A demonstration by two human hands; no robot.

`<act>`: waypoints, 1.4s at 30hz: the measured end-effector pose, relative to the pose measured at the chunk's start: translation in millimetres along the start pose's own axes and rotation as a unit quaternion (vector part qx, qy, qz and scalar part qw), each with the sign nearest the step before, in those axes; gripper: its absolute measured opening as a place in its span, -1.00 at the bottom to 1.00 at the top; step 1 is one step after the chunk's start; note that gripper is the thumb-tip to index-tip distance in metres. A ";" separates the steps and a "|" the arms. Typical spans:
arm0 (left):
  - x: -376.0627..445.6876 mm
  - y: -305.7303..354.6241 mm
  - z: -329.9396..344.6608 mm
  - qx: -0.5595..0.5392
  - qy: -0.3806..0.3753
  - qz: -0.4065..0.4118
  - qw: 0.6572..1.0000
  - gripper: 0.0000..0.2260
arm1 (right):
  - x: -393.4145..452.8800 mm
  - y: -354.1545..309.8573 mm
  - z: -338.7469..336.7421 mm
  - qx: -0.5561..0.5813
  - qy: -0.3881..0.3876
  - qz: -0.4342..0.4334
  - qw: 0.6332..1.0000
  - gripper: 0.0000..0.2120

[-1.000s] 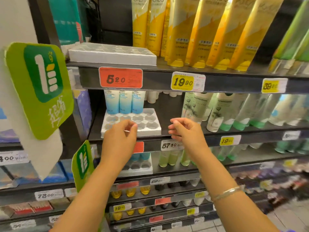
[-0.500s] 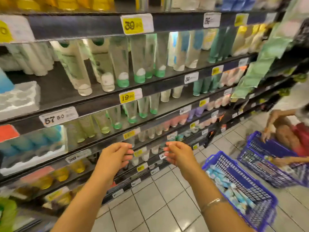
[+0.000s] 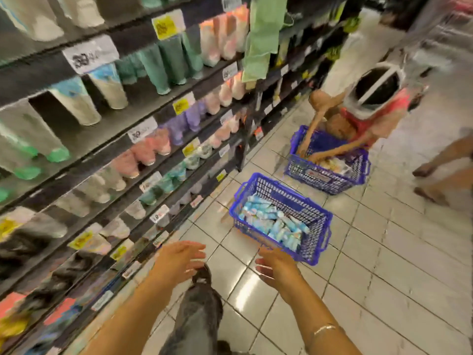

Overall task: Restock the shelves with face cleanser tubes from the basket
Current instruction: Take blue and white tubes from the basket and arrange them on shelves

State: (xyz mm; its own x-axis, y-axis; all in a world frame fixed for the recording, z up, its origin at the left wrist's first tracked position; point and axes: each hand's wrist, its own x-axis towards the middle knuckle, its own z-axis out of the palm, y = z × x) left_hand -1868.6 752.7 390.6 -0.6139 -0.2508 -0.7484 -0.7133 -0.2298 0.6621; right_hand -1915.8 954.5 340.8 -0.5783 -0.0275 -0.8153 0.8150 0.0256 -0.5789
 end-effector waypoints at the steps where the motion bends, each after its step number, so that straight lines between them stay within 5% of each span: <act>1: 14.3 5.2 11.1 0.010 -0.013 -0.005 1.000 -0.88 | 9.7 -3.7 -9.4 0.010 0.010 0.009 1.000 -0.87; 8: 142.2 49.4 80.3 0.113 -0.083 -0.016 0.990 -0.84 | 96.5 -52.2 -63.2 0.020 0.102 0.050 0.993 -0.86; 19: 310.5 86.3 178.4 0.226 -0.091 -0.072 0.967 -0.89 | 250.6 -85.9 -120.1 0.028 0.204 0.134 0.969 -0.79; 34: 540.5 -57.0 293.9 0.162 -0.053 -0.208 0.963 -0.78 | 535.8 23.4 -183.8 -0.008 0.145 0.238 0.960 -0.69; 38: 605.3 -97.7 297.7 0.261 -0.029 -0.130 0.956 -0.88 | 617.2 38.4 -182.2 -0.009 0.117 0.210 0.971 -0.71; 42: 661.6 -109.7 299.8 0.445 0.036 0.010 0.895 -0.85 | 684.0 37.8 -174.0 0.018 0.136 0.174 0.975 -0.81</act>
State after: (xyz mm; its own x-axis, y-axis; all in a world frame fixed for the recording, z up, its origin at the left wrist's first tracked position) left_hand -2297.8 893.9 -188.6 -0.6289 -0.3137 -0.7114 -0.7091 0.6066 0.3594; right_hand -2287.0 1110.6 -240.1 -0.2502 0.2436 -0.9370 0.9618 -0.0487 -0.2694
